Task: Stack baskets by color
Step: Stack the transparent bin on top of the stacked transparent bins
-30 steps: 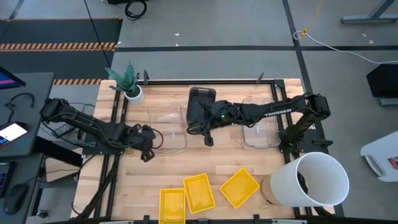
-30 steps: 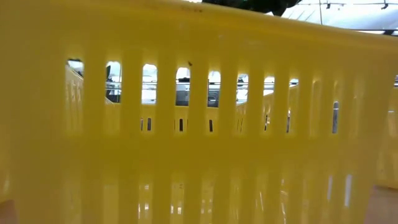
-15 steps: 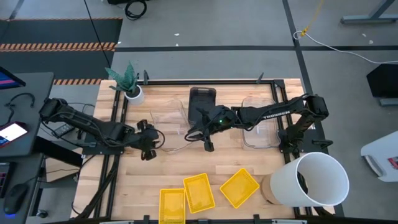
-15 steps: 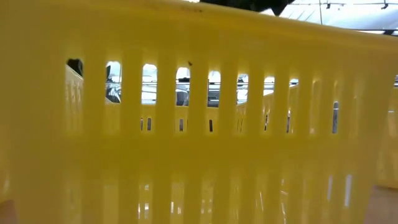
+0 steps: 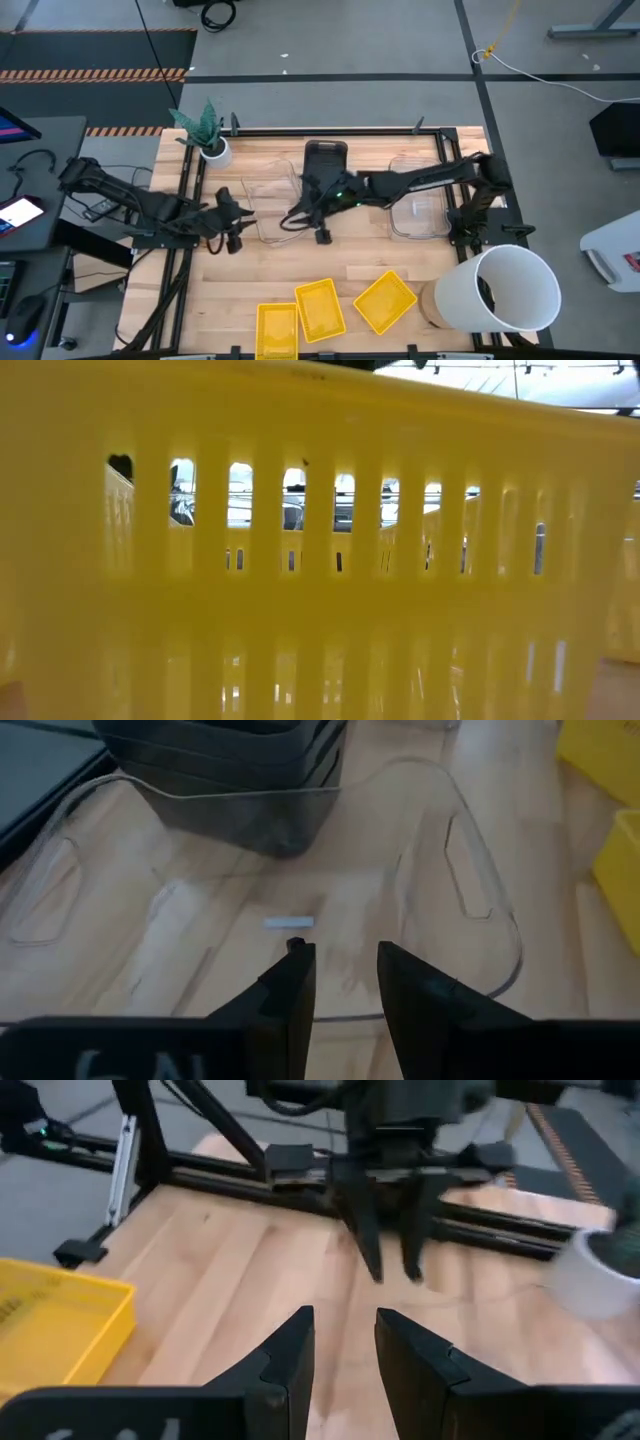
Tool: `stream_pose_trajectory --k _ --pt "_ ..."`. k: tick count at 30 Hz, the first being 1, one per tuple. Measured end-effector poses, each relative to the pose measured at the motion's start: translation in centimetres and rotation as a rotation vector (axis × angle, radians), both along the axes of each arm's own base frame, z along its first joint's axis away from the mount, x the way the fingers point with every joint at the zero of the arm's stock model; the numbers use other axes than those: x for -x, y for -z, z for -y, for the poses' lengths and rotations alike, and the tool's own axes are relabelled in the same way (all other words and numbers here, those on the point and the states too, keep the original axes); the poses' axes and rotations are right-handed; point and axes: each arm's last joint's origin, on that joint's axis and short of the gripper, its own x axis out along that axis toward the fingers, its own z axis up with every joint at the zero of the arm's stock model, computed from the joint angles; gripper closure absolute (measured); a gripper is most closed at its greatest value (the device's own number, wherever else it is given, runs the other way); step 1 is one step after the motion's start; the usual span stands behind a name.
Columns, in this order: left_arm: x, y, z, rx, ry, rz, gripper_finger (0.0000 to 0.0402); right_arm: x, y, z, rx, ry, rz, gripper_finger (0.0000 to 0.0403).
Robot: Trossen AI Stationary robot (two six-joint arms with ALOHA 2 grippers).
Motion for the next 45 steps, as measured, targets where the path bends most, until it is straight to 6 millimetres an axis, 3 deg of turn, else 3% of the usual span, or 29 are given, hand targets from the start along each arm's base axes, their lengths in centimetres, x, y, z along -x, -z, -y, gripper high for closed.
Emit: stream_pose_trajectory --k 5,11,16,22,29,41,45 --pt "0.7 -0.1 0.1 0.015 0.033 0.09 0.0285 -2.5 3.1 -0.2 -0.052 -0.024 -0.063 0.0289" --pt "2.1 -1.6 -0.1 -0.02 0.071 0.192 0.0285 -5.5 2.3 -0.3 -0.005 -0.051 -0.149 0.0289" --pt "2.8 -1.7 0.0 -0.015 0.09 0.203 0.0285 -6.8 3.7 -0.9 0.05 -0.097 -0.259 0.0285" --pt "2.9 -1.8 0.5 -0.008 0.111 0.214 0.0285 -7.1 5.0 -1.5 0.062 -0.111 -0.31 0.0241" --pt "2.9 -2.1 0.7 0.011 0.094 0.263 0.0285 -6.8 5.2 -1.6 0.087 -0.122 -0.333 0.0194" --pt "2.9 -2.2 0.7 0.052 0.055 0.283 0.0285 -6.0 8.4 -1.3 0.105 -0.072 -0.406 0.0211" --pt "2.9 -2.2 0.7 0.053 0.055 0.282 0.0285 -6.0 8.5 -1.3 0.104 -0.072 -0.401 0.0225"
